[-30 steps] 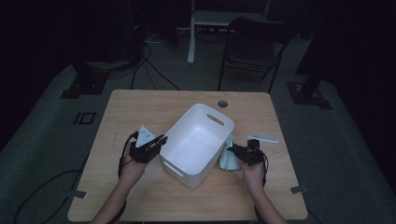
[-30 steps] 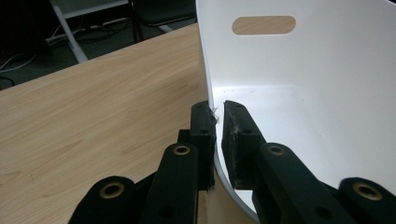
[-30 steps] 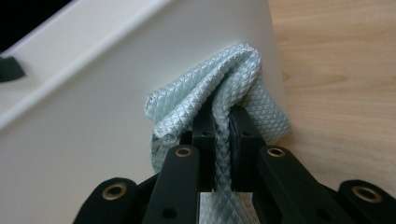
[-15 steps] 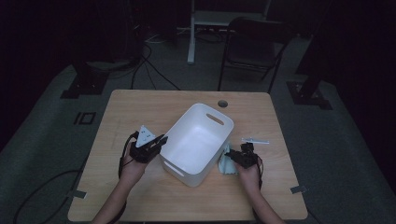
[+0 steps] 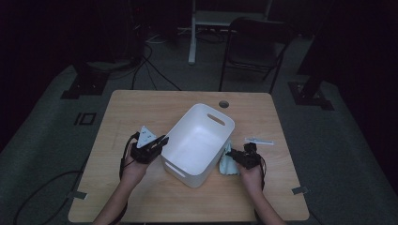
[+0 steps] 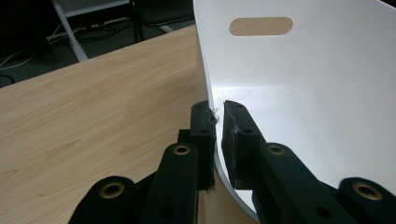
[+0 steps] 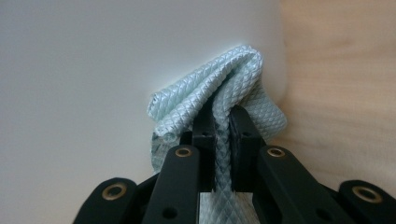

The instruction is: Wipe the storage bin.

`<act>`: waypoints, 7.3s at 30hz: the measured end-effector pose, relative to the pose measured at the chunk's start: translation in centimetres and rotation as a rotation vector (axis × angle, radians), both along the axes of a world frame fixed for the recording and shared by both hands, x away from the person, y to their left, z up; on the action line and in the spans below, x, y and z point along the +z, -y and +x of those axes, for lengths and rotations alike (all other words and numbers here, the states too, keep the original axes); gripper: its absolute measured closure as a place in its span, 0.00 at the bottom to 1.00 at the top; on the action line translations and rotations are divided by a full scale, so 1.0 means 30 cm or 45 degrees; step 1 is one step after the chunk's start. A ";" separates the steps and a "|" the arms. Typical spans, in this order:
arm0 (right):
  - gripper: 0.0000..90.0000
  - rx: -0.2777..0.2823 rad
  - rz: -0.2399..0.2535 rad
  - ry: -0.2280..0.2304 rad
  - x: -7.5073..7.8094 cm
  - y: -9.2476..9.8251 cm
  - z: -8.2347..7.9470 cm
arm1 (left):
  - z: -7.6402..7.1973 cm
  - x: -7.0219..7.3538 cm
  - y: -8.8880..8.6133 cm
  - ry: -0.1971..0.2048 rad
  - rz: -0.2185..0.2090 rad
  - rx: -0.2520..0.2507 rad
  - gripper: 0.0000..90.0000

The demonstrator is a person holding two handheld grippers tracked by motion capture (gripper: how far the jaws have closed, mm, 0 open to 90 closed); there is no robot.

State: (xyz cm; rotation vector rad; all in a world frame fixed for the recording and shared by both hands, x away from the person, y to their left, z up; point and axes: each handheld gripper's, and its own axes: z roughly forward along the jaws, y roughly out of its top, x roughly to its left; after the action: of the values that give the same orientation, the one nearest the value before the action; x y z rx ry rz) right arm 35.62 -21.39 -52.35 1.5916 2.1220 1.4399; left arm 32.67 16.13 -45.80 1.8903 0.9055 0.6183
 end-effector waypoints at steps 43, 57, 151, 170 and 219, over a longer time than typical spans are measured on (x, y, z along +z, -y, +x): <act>0.92 0.021 -0.075 0.011 -0.049 -0.019 -0.003 | -0.004 0.000 0.013 -0.006 -0.014 -0.006 0.91; 0.93 0.041 -0.086 0.053 0.004 -0.038 -0.042 | -0.014 0.000 0.028 0.005 0.009 0.047 0.91; 0.93 0.111 -0.089 0.021 0.015 -0.054 -0.114 | -0.038 -0.008 0.073 0.034 0.006 0.104 0.89; 0.92 0.188 -0.033 0.179 0.107 -0.085 -0.246 | -0.052 -0.011 0.095 0.045 0.017 0.128 0.88; 0.91 0.181 -0.040 0.144 0.073 -0.133 -0.313 | -0.053 -0.013 0.104 0.039 0.016 0.137 0.84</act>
State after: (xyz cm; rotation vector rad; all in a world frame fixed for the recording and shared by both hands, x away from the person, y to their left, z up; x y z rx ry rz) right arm 26.25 -17.41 -50.15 1.3387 2.2195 1.4912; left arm 31.08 13.01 -46.18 1.8470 0.9901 0.7171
